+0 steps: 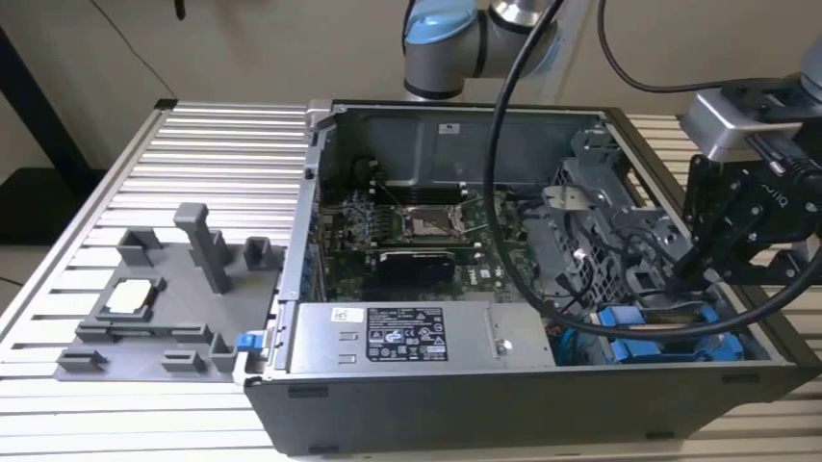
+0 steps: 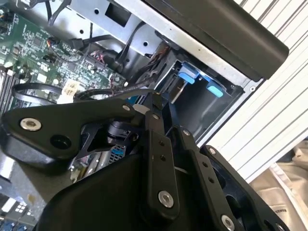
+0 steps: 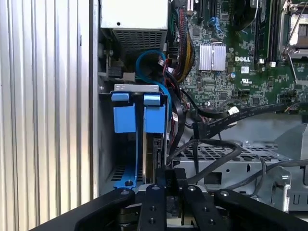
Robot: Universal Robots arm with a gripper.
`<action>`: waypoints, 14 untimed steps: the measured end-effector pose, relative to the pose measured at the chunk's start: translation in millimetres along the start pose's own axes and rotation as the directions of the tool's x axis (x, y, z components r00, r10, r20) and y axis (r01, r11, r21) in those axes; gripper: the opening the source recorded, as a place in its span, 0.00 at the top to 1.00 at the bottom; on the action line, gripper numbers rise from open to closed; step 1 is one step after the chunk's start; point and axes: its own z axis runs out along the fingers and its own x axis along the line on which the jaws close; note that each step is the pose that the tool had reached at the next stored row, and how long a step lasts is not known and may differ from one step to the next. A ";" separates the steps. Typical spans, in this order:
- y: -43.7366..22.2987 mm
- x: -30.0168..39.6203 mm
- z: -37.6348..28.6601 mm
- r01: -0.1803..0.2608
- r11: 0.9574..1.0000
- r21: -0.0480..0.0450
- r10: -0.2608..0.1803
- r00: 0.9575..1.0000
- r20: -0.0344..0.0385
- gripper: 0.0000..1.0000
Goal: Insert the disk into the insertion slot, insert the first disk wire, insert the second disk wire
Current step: 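Insert the first disk wire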
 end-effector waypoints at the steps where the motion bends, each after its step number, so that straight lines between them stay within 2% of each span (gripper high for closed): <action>1: -0.2 0.0 0.0 -0.001 1.000 -0.005 0.001 1.000 0.000 0.81; 5: -0.5 0.2 0.6 -0.004 1.000 -0.027 0.004 1.000 0.003 0.81; 8: -2.4 0.3 1.2 -0.005 0.999 -0.037 0.005 1.000 0.007 0.81; 9: -3.2 0.4 1.2 -0.005 0.999 -0.042 0.006 1.000 0.010 0.81; 11: -4.4 1.2 1.3 -0.005 0.999 -0.051 0.006 1.000 0.023 0.81; 13: -5.5 2.0 1.3 -0.005 0.998 -0.067 0.007 1.000 0.030 0.81; 14: -6.1 2.6 1.3 -0.005 0.997 -0.072 0.007 0.999 0.032 0.81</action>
